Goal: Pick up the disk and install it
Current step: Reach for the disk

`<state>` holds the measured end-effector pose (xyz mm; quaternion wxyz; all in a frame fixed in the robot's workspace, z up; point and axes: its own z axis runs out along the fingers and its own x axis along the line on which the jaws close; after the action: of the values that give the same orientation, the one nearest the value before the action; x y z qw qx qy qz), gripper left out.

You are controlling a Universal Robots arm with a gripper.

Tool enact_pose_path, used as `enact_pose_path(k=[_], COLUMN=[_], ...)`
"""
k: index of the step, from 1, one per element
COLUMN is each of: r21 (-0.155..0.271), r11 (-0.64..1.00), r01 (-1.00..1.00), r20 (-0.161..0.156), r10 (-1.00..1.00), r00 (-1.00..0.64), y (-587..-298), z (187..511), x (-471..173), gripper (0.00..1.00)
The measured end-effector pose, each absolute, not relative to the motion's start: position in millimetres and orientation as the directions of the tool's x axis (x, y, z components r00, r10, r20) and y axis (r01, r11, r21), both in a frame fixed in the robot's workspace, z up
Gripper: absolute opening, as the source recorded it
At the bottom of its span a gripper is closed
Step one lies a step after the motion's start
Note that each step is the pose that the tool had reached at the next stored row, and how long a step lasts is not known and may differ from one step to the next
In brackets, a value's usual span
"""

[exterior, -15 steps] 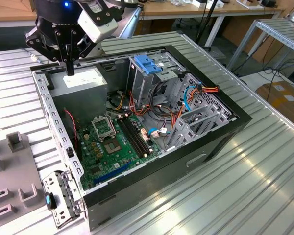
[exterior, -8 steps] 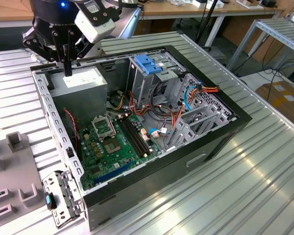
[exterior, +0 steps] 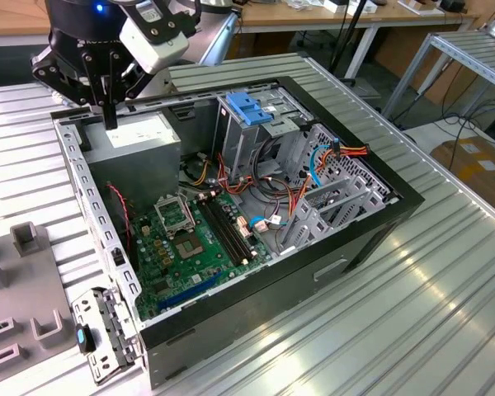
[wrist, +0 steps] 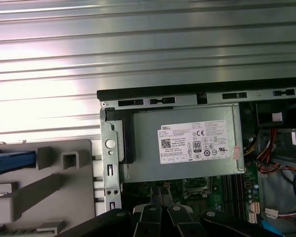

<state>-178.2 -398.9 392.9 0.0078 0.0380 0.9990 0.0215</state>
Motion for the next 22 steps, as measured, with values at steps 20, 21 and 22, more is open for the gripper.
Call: enact_pose_path(k=[20,21,22], r21=[0.043,0.044,0.044], r11=[0.996,0.996,0.996], r01=[0.076,0.075,0.076], r20=[-0.013,-0.013,-0.013], r10=[0.076,0.076,0.076], r00=[-0.997,-0.997,-0.997], y=[-398.9,-398.9,-398.9], z=[392.7,392.7,392.7], x=[-194.5,-196.0,-196.7], gripper=[0.11,0.11,0.11])
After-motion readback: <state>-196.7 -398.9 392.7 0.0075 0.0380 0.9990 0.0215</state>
